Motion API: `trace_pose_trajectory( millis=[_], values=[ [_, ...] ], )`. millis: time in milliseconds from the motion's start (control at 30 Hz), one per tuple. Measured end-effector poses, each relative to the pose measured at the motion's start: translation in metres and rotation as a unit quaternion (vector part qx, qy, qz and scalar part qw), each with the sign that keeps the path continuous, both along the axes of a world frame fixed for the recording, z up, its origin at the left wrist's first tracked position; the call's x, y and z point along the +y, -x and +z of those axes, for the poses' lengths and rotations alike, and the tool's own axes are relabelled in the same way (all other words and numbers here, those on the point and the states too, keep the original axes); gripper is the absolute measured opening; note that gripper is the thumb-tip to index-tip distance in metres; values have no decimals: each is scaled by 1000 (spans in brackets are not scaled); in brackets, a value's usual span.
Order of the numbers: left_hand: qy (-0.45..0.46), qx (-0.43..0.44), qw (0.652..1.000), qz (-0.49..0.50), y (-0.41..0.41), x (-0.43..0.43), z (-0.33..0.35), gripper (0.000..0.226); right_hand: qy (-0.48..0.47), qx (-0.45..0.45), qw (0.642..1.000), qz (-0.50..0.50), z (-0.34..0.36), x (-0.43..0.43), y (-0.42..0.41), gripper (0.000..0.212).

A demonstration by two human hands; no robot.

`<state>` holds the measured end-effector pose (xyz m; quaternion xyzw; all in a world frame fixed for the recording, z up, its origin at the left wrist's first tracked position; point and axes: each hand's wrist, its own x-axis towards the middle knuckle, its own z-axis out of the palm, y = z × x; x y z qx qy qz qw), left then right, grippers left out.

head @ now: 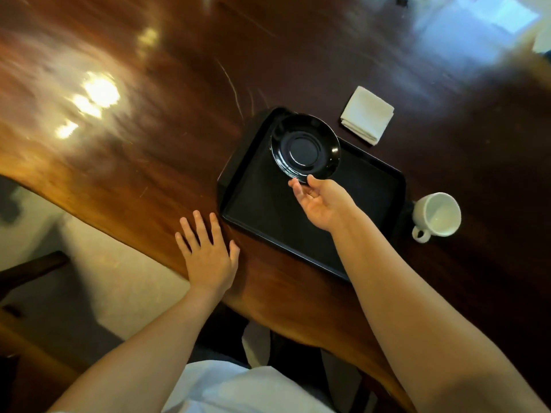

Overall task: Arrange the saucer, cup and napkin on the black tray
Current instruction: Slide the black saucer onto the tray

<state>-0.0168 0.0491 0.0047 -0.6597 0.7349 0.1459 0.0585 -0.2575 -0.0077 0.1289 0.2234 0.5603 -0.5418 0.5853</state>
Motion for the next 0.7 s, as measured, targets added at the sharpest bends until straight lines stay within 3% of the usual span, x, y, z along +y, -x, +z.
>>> trace_pose_trajectory(
  millis=[700],
  values=[
    [56,-5,998,9,0,2,-18,78,-11,-1,1000,7,-28,-5,5,35]
  ],
)
